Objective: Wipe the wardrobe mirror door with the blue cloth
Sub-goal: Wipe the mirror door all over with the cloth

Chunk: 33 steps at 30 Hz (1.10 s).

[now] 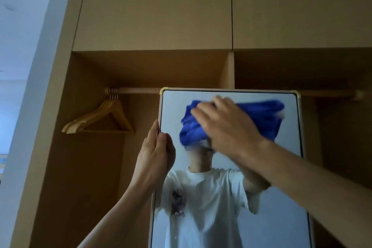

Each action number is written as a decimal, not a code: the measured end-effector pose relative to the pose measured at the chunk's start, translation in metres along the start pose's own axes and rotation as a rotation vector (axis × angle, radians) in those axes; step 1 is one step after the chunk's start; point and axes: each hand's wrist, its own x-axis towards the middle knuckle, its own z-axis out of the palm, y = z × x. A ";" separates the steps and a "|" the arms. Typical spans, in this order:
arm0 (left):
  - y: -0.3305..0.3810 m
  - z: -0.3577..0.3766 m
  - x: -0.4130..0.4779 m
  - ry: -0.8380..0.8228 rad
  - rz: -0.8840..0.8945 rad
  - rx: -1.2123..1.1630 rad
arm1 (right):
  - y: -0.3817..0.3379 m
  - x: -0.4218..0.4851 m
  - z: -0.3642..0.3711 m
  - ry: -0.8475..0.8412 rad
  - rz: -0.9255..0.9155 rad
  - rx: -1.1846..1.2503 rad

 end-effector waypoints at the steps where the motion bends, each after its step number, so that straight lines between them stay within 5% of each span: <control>1: -0.002 0.001 0.001 0.006 -0.008 -0.004 | -0.017 -0.014 0.005 -0.002 -0.045 0.027; 6: -0.005 0.009 0.005 0.005 -0.041 -0.005 | -0.057 -0.062 0.017 -0.059 -0.205 0.083; 13: -0.006 0.009 0.006 0.041 -0.024 0.070 | 0.041 -0.006 0.007 0.021 0.165 0.020; 21: -0.004 0.013 0.003 0.024 -0.025 0.138 | -0.016 -0.067 0.029 -0.015 -0.048 0.094; 33: 0.000 0.025 0.005 0.034 -0.052 0.165 | 0.000 -0.057 0.052 -0.003 0.028 0.114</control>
